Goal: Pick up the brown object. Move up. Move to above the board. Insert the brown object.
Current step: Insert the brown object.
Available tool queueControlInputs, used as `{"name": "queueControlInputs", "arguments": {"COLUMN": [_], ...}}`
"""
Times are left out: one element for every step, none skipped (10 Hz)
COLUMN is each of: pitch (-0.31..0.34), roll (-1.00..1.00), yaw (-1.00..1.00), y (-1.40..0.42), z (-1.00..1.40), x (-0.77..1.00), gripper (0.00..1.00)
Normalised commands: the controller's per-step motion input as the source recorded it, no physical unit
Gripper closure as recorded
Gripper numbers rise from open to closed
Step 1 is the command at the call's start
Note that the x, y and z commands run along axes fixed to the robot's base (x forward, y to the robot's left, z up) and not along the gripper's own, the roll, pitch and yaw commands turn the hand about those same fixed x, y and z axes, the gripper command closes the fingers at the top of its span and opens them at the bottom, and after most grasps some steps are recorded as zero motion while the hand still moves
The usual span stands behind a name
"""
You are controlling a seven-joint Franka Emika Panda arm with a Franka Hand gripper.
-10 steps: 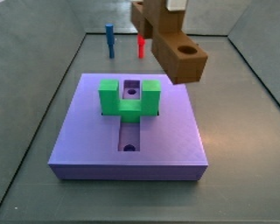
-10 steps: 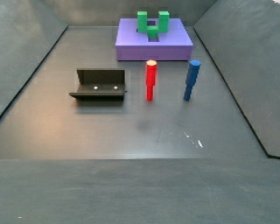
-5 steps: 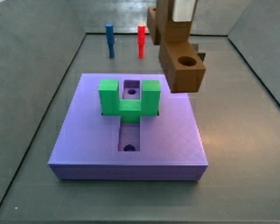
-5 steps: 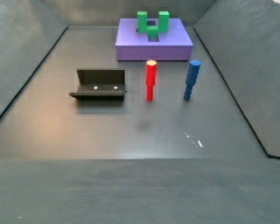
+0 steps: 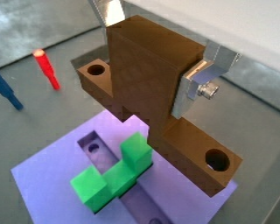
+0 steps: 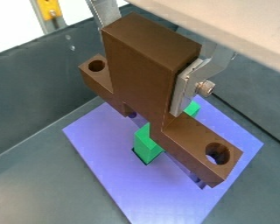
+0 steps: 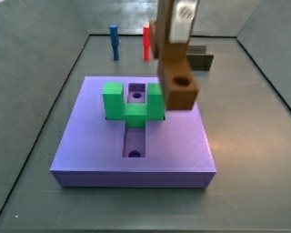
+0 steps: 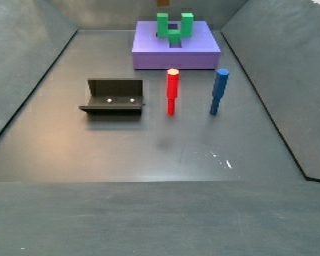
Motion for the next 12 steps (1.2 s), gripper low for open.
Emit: {"name": "queueControlInputs", "arguments": {"pitch": [-0.019,-0.036,-0.017,0.0,-0.007,-0.063,-0.111,-0.14,-0.131,-0.106,-0.106,-0.1], "roll": [-0.29,-0.32,-0.25,-0.13,-0.11,-0.06,-0.06,-0.09,-0.11,-0.11,-0.09,-0.08], "yaw": [-0.27,-0.27,-0.28,-0.29,-0.26,-0.17,-0.01,0.0,0.02,0.1,0.1,0.1], "y": [0.03,0.1,0.1,0.09,0.13,0.08,0.0,0.0,0.0,0.0,0.0,0.0], "z": [-0.27,-0.26,-0.13,-0.04,-0.03,-0.02,-0.02,-0.1,-0.14,-0.17,-0.19,-0.18], "x": [-0.21,-0.24,-0.2,-0.16,-0.22,-0.37,-0.37,-0.32,-0.23,-0.08,-0.09,-0.11], "gripper": [1.0,1.0,1.0,1.0,1.0,1.0,1.0,1.0,1.0,1.0,1.0,1.0]}}
